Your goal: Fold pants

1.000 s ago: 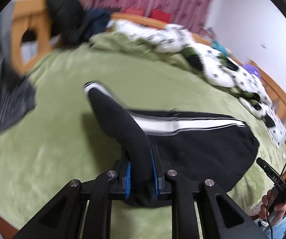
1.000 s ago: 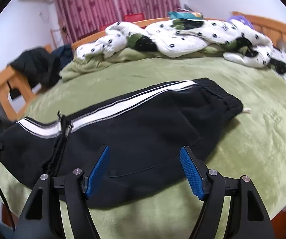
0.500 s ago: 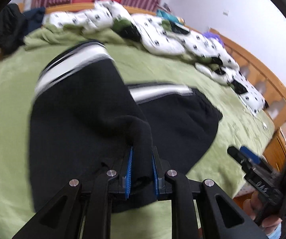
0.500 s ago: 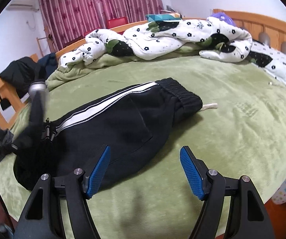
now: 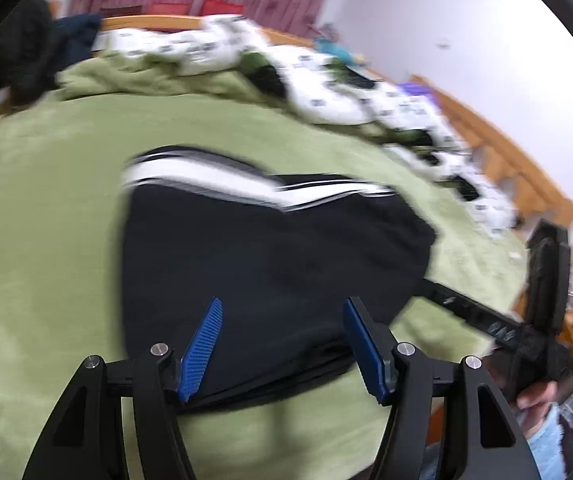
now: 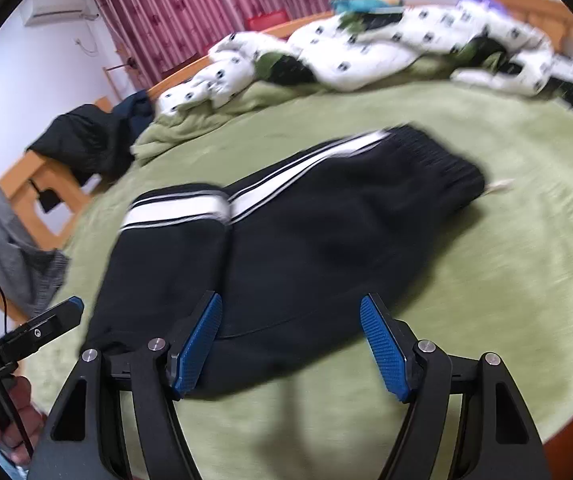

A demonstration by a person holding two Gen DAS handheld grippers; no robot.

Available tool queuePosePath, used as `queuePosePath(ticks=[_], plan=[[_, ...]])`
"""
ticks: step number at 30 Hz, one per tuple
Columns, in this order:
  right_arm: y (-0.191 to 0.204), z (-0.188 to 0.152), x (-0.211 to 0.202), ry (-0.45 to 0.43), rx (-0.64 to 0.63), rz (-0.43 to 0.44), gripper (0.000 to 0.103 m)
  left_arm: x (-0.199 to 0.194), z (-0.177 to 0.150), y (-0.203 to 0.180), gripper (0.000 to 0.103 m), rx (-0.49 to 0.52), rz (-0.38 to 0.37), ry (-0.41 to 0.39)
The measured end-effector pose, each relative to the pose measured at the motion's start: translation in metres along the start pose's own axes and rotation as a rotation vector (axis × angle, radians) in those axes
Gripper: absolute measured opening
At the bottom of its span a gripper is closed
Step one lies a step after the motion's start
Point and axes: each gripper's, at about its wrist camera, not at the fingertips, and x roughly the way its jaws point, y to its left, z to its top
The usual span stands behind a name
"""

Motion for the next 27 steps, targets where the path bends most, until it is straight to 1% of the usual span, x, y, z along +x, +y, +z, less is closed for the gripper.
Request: queuePosePath(ticks=[1,3,4,6,9,10,11,12,13,14,16,18,19,21,23,24,27], plan=[[0.004,-0.001,0.007,0.021,0.004,0.016,0.072,-0.004,-0.006,0.014,0.061,-0.025,0.044,0.011],[0.012,-0.006,0.020,0.051,0.009,0.054,0.072,-0.010,-0.022,0.038,0.061,-0.079,0.059,0.003],[0.018,-0.008,0.026,0.062,0.016,0.095,0.072,-0.013,-0.037,0.053,0.061,-0.106,0.067,0.006],[0.026,-0.011,0.034,0.075,0.022,0.137,0.072,-0.007,-0.054,0.066,0.061,-0.128,0.080,0.032],[0.037,-0.016,0.051,0.116,0.015,0.120,0.072,0.006,-0.072,0.082,0.061,-0.174,0.075,0.093],[0.041,-0.019,0.057,0.129,0.022,0.134,0.071,0.009,-0.077,0.084,0.061,-0.178,0.060,0.102],[0.043,-0.020,0.060,0.132,0.028,0.147,0.066,0.011,-0.080,0.084,0.061,-0.175,0.046,0.105],[0.046,-0.022,0.063,0.136,0.031,0.158,0.063,0.013,-0.082,0.083,0.061,-0.169,0.044,0.104],[0.050,-0.024,0.068,0.144,0.028,0.174,0.058,0.015,-0.083,0.081,0.061,-0.160,0.050,0.101],[0.053,-0.025,0.070,0.150,0.025,0.181,0.050,0.015,-0.084,0.080,0.061,-0.155,0.052,0.099],[0.062,-0.026,0.073,0.159,0.007,0.179,0.044,0.017,-0.085,0.077,0.061,-0.154,0.045,0.094],[0.069,-0.023,0.068,0.131,-0.027,0.172,0.032,0.020,-0.083,0.074,0.061,-0.165,0.020,0.083],[0.072,-0.018,0.062,0.107,-0.041,0.187,0.021,0.022,-0.081,0.072,0.061,-0.171,0.013,0.080],[0.076,-0.007,0.051,0.075,-0.055,0.227,0.019,0.029,-0.079,0.069,0.061,-0.193,0.020,0.061],[0.080,0.010,0.039,0.054,-0.089,0.238,0.018,0.033,-0.078,0.064,0.061,-0.208,0.023,0.030],[0.080,0.018,0.033,0.049,-0.107,0.242,0.018,0.036,-0.078,0.062,0.061,-0.211,0.022,0.024],[0.077,0.043,0.009,-0.017,-0.163,0.277,0.018,0.045,-0.075,0.052,0.061,-0.197,0.029,0.022]])
